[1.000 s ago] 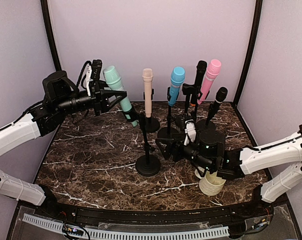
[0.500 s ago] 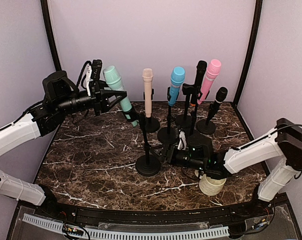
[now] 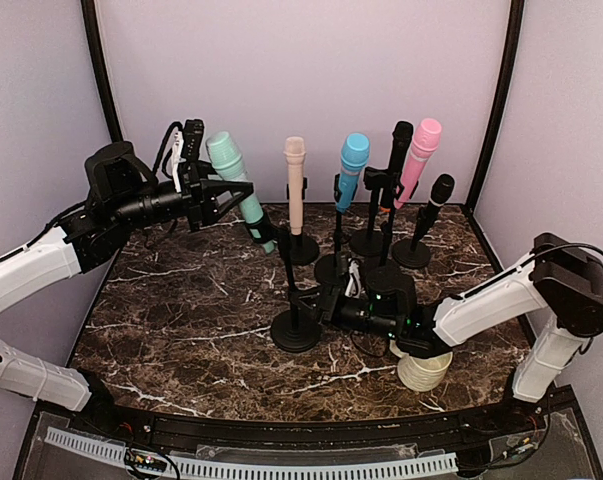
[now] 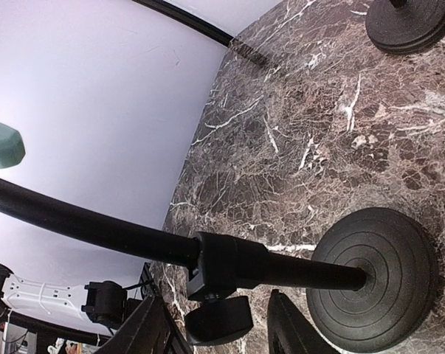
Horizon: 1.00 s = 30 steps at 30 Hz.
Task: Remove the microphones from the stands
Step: Unscrew the knob on the stand of the microphone stand.
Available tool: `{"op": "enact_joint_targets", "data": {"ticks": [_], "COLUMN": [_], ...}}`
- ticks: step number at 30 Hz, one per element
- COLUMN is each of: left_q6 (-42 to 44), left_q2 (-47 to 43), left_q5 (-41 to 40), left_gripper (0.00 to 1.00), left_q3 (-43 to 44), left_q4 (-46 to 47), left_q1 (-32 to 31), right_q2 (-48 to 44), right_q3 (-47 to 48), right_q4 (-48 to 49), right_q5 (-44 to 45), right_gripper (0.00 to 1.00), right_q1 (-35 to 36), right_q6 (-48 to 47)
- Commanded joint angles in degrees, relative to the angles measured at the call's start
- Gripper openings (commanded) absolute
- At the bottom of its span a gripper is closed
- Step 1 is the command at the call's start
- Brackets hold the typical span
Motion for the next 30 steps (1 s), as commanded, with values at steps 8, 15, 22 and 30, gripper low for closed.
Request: {"op": "enact_joint_targets", "data": {"ticks": [8, 15, 22, 30], "left_q6": [5.5, 5.6, 5.7, 5.8], "left_q2": [1.1, 1.1, 1.1, 1.2], "left_q5": [-2.2, -2.4, -2.4, -2.6], "left_gripper": [0.22, 0.22, 0.22, 0.22], "left_q3": [-2.5, -2.5, -2.6, -2.5], "left_q4": [-9.7, -9.8, -9.9, -10.0], "left_q1": [0.1, 0.1, 0.0, 0.0], "right_q2": [-0.4, -0.9, -1.9, -4.8], "right_q3": [1.4, 1.1, 0.3, 1.1], "right_q4": [3.1, 3.2, 3.7, -4.3], "right_q5": [4.5, 4.2, 4.2, 8.3], "right_gripper": [0.37, 0.26, 0.15, 0.04], "right_q1": [-0.4, -0.4, -0.2, 2.1], "right_q6": [-2.1, -2.7, -6.3, -25.2]}}
